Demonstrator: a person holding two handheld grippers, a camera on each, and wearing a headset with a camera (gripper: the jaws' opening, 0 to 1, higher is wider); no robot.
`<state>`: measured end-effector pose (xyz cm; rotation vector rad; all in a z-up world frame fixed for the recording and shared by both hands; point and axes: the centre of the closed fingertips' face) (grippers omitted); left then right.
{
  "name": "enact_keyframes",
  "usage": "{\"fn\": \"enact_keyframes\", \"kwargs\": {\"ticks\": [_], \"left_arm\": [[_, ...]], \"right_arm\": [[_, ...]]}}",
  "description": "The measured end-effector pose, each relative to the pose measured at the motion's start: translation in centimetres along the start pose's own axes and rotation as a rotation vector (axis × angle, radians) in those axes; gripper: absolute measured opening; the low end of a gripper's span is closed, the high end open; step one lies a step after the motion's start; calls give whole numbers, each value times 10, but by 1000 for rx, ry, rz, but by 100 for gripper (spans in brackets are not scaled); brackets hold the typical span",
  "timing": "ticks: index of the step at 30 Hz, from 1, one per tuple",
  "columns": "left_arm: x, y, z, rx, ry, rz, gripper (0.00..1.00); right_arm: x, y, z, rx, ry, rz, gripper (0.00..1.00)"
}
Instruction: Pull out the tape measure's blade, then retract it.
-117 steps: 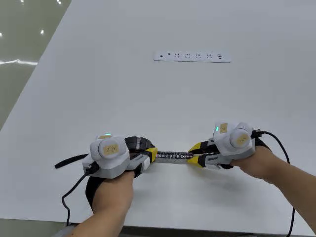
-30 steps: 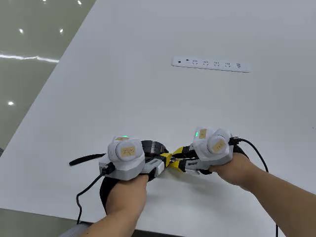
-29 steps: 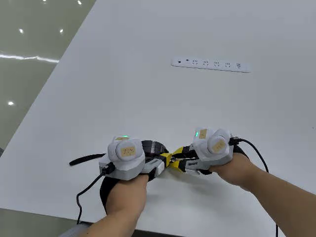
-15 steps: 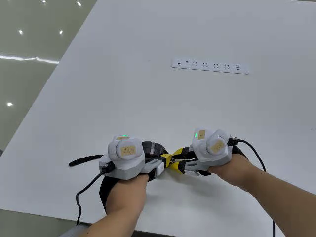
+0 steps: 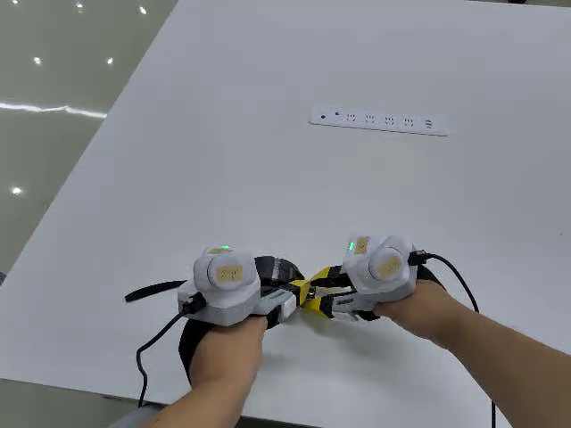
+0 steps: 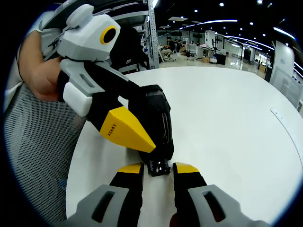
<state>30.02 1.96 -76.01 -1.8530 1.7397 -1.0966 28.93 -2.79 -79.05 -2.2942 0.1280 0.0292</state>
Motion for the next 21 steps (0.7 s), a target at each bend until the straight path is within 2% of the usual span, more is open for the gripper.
{"fn": "enact_keyframes", "kwargs": {"ticks": [8,13,21], "left_arm": [[3,0,-3,6,22,5,63],[5,2,-6,1,32,30,64],[0,-1,-17,-2,47,72,66]], "right_arm": [[1,0,-6,-1,22,23,25],[0,-3,-12,12,38,52,29],[-1,-7,-22,38,71,92,34]]}}
Point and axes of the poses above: the centre of the closed fingertips' face, and the gripper's own axes: z roughly forward along the fingers, x roughly to its right, y roughly out of its underside, and after that the axes turned 1 degree about -z, right-handed
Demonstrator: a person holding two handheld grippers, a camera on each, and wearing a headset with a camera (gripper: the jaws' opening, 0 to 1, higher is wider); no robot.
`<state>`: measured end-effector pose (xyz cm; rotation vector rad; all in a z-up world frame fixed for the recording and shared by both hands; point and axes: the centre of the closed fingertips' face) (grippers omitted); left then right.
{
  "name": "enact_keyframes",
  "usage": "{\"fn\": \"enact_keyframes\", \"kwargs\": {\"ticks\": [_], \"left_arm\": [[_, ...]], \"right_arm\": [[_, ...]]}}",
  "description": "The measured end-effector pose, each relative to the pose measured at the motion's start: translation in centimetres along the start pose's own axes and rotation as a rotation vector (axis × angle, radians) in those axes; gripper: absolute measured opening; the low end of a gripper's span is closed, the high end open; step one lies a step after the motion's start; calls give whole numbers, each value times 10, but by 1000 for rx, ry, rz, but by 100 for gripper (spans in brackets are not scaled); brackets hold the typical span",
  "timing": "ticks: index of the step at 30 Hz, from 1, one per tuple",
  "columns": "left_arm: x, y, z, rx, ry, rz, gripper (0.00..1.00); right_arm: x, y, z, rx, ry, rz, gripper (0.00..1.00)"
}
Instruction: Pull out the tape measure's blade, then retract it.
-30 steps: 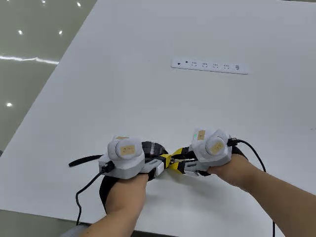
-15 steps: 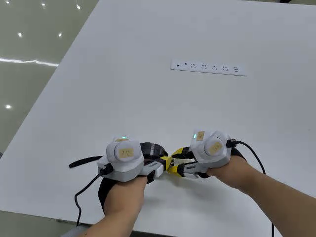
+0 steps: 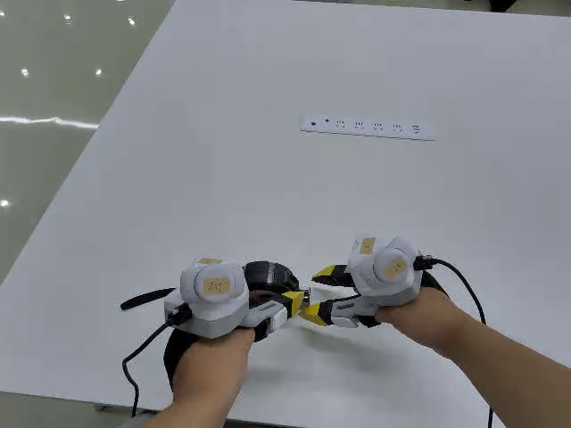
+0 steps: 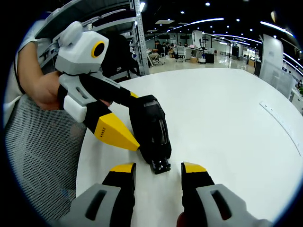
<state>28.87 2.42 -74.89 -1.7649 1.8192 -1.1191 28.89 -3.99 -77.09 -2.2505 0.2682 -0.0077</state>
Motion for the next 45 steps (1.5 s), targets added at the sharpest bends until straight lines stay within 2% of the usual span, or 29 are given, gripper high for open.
{"fn": "enact_keyframes", "kwargs": {"ticks": [11,13,14,16,22,33,35,38,41,45], "left_arm": [[-4,0,-9,-24,33,74,67],[-3,2,-11,-42,54,112,67],[-4,2,-12,-45,52,135,67],[-6,2,-14,-52,63,137,67],[-14,4,-24,-67,83,194,68],[-18,3,-36,-71,131,230,70],[-20,1,-39,-59,130,265,70],[-19,2,-41,-64,153,269,70],[-18,1,-44,-64,172,318,70],[-19,2,-49,-66,192,328,72]], "right_arm": [[-6,-1,-11,16,33,20,40],[-7,-2,-14,21,40,28,42],[-7,-2,-15,21,43,29,42],[-9,-1,-18,26,49,32,44],[-9,1,-28,36,76,46,46],[-13,12,-41,42,112,96,52],[-14,13,-44,48,119,103,53],[-16,14,-49,52,131,103,55],[-17,14,-54,60,142,111,58],[-19,15,-59,63,155,114,60]]}}
Point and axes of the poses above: the centre of the closed fingertips' face, and the gripper's own axes: z roughly forward along the fingers, x roughly to its right, y roughly out of its underside, and after that the axes turned 1 degree about -z, right-handed
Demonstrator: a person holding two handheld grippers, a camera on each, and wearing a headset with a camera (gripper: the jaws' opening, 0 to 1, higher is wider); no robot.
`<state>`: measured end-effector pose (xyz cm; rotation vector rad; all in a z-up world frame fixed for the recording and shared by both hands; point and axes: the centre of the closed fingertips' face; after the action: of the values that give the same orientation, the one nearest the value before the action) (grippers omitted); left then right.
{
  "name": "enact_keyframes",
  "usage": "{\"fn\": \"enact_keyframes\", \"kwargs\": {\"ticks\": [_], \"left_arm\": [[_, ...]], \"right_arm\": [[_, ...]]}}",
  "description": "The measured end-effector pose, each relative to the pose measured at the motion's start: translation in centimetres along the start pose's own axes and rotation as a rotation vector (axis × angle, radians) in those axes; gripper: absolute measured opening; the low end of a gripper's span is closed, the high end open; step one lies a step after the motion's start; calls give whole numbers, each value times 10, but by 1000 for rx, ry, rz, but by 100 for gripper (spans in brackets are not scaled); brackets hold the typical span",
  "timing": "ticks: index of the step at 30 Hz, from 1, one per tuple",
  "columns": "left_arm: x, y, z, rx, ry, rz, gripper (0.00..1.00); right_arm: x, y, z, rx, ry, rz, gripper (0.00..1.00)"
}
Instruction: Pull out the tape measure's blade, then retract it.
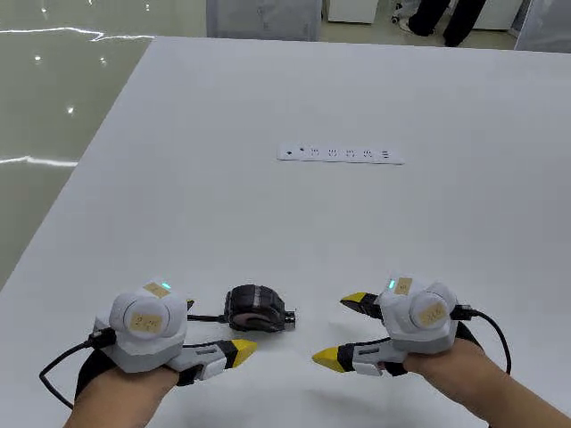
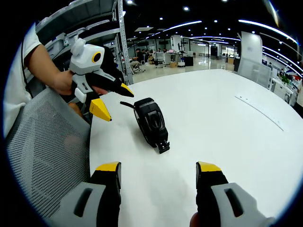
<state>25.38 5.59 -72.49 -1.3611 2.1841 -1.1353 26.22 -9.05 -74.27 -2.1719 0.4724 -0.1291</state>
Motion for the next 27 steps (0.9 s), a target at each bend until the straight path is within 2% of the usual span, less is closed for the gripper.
{"fn": "enact_keyframes", "kwargs": {"ticks": [7,8,12,21,27], "left_arm": [[0,2,-5,1,17,15,74],[-3,2,-12,11,25,27,75],[-6,2,-18,26,29,31,76],[-5,4,-31,49,60,41,79],[-12,7,-41,69,51,44,81]], "right_arm": [[0,1,-6,4,15,2,63],[0,1,-13,12,29,3,63],[1,1,-18,22,43,7,65],[1,-2,-29,41,72,18,68],[2,1,-36,47,91,32,70]]}}
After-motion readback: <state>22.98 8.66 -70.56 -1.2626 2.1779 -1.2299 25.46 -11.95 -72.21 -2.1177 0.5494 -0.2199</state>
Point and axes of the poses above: the centre of the closed fingertips' face, and the gripper's own axes: z roughly forward along the fingers, x roughly to its right, y roughly out of its underside, and after that the axes turned 1 degree about -z, right-handed
